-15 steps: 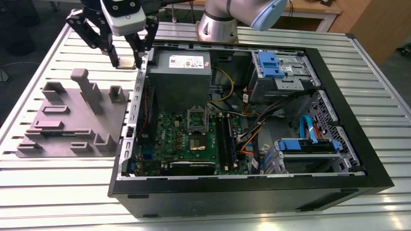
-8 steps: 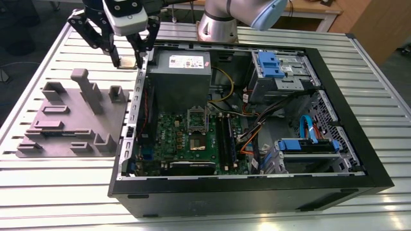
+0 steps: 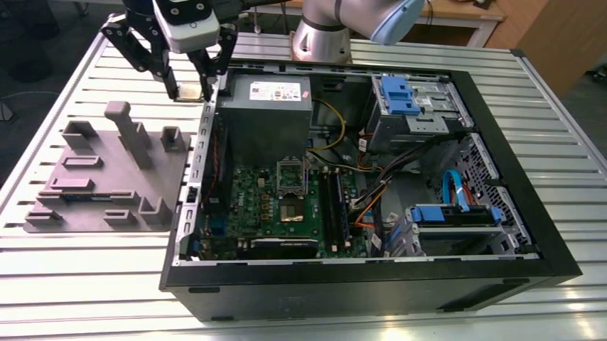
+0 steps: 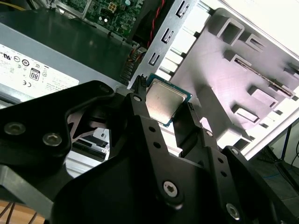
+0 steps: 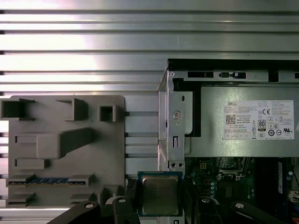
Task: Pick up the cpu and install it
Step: 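Pick up the cpu and move it towards the insertion slot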
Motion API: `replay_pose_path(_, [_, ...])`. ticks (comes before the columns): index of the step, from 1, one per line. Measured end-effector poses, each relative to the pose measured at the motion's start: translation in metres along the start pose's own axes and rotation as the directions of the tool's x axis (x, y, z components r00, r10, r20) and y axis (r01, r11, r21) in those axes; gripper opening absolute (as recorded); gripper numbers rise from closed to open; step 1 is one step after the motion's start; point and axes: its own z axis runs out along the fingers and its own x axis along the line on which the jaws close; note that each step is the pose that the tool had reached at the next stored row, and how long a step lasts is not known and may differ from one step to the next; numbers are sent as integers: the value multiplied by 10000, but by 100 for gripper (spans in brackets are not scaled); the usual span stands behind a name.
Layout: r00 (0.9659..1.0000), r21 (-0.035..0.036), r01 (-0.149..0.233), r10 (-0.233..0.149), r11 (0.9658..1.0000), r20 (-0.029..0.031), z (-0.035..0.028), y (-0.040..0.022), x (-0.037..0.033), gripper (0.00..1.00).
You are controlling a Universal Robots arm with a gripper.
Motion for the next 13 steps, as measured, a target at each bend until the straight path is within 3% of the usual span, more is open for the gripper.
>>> replay_pose_path(13, [10000,0,1,-1,10000,0,0,1,-22,47])
